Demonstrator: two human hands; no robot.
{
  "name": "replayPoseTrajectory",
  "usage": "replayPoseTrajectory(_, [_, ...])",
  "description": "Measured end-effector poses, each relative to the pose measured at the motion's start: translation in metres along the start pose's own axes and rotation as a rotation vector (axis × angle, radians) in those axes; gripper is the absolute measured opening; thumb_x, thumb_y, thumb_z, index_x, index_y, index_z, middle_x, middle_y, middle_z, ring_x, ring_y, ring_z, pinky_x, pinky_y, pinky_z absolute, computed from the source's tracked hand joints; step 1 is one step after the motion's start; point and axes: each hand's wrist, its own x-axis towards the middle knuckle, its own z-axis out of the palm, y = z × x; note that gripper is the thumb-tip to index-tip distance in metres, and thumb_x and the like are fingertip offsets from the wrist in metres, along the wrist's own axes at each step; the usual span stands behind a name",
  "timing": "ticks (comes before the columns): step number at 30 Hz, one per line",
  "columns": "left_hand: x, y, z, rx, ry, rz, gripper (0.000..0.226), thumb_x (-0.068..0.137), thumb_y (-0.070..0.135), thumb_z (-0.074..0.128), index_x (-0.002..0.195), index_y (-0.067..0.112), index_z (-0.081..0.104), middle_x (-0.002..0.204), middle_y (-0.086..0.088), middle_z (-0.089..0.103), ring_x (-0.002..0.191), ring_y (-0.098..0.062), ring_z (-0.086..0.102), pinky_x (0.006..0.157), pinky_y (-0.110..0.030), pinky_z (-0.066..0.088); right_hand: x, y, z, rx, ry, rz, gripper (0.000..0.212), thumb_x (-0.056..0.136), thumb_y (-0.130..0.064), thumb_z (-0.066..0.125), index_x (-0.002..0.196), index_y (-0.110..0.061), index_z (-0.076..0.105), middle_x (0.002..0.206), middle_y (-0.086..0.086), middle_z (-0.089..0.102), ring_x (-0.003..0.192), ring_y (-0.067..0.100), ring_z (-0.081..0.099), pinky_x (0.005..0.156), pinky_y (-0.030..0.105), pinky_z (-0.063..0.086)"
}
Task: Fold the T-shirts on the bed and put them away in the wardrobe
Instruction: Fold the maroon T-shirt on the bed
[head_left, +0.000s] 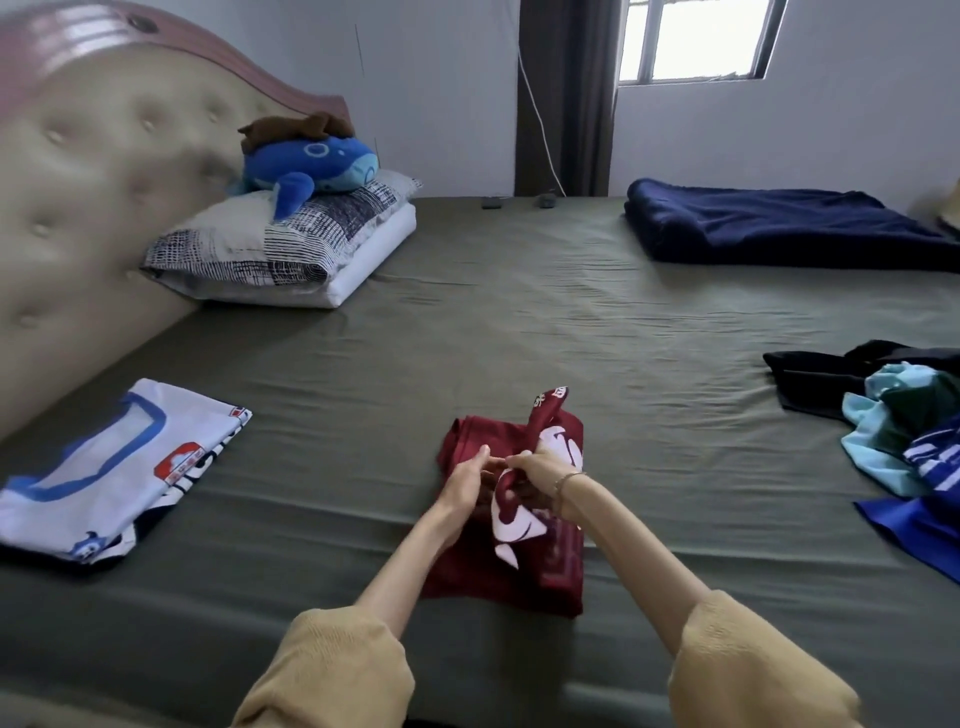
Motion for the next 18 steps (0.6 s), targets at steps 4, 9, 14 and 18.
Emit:
replayPoseTrajectory(4, [0.007,0.009,-0.027,0.059,-0.031,-0.119,0.04,0.101,0.041,0.03,0.086,0.017,0.06,0.077,-0.002,0.057,0.06,-0.011,0.051,0.053,-0.021,0.039,0.01,0.0,0.034,-0.096,-0.056,-0.006,0.049,0.095,-0.006,0.041,0.14,-0.007,0.02,0.067,0.005,0.054,0.03,0.008,0.053,0.034,0.018,0.044])
replayPoseTrajectory(9, [0.02,-0.002,-0.049,0.149,0.027,-0.135,0.037,0.091,0.047,0.05,0.073,0.017,0.061,0.064,0.002,0.056,0.062,-0.015,0.044,0.057,-0.026,0.035,0.014,0.003,0.055,-0.129,-0.167,-0.019,0.061,0.095,-0.011,0.043,0.144,-0.013,0.008,0.068,0.006,0.063,0.039,0.01,0.059,0.043,0.019,0.05])
replayPoseTrajectory(14, [0.024,-0.006,-0.053,0.366,0.106,0.004,0.029,0.081,0.028,0.064,0.059,0.012,0.054,0.054,0.002,0.049,0.056,-0.011,0.044,0.057,-0.022,0.037,0.016,0.004,0.043,-0.119,-0.077,-0.089,0.049,0.087,-0.004,0.048,0.135,-0.006,0.038,0.065,0.003,0.067,0.048,0.01,0.063,0.052,0.017,0.048])
replayPoseTrajectory(18, [0.027,-0.011,-0.057,0.548,0.233,-0.068,0.026,0.081,0.021,0.06,0.06,0.013,0.05,0.058,0.001,0.044,0.054,-0.012,0.039,0.048,-0.025,0.029,0.031,0.01,0.013,-0.276,0.33,-0.237,0.027,0.085,-0.005,0.051,0.11,-0.003,0.06,0.099,0.013,0.065,0.079,0.02,0.062,0.063,0.018,0.047])
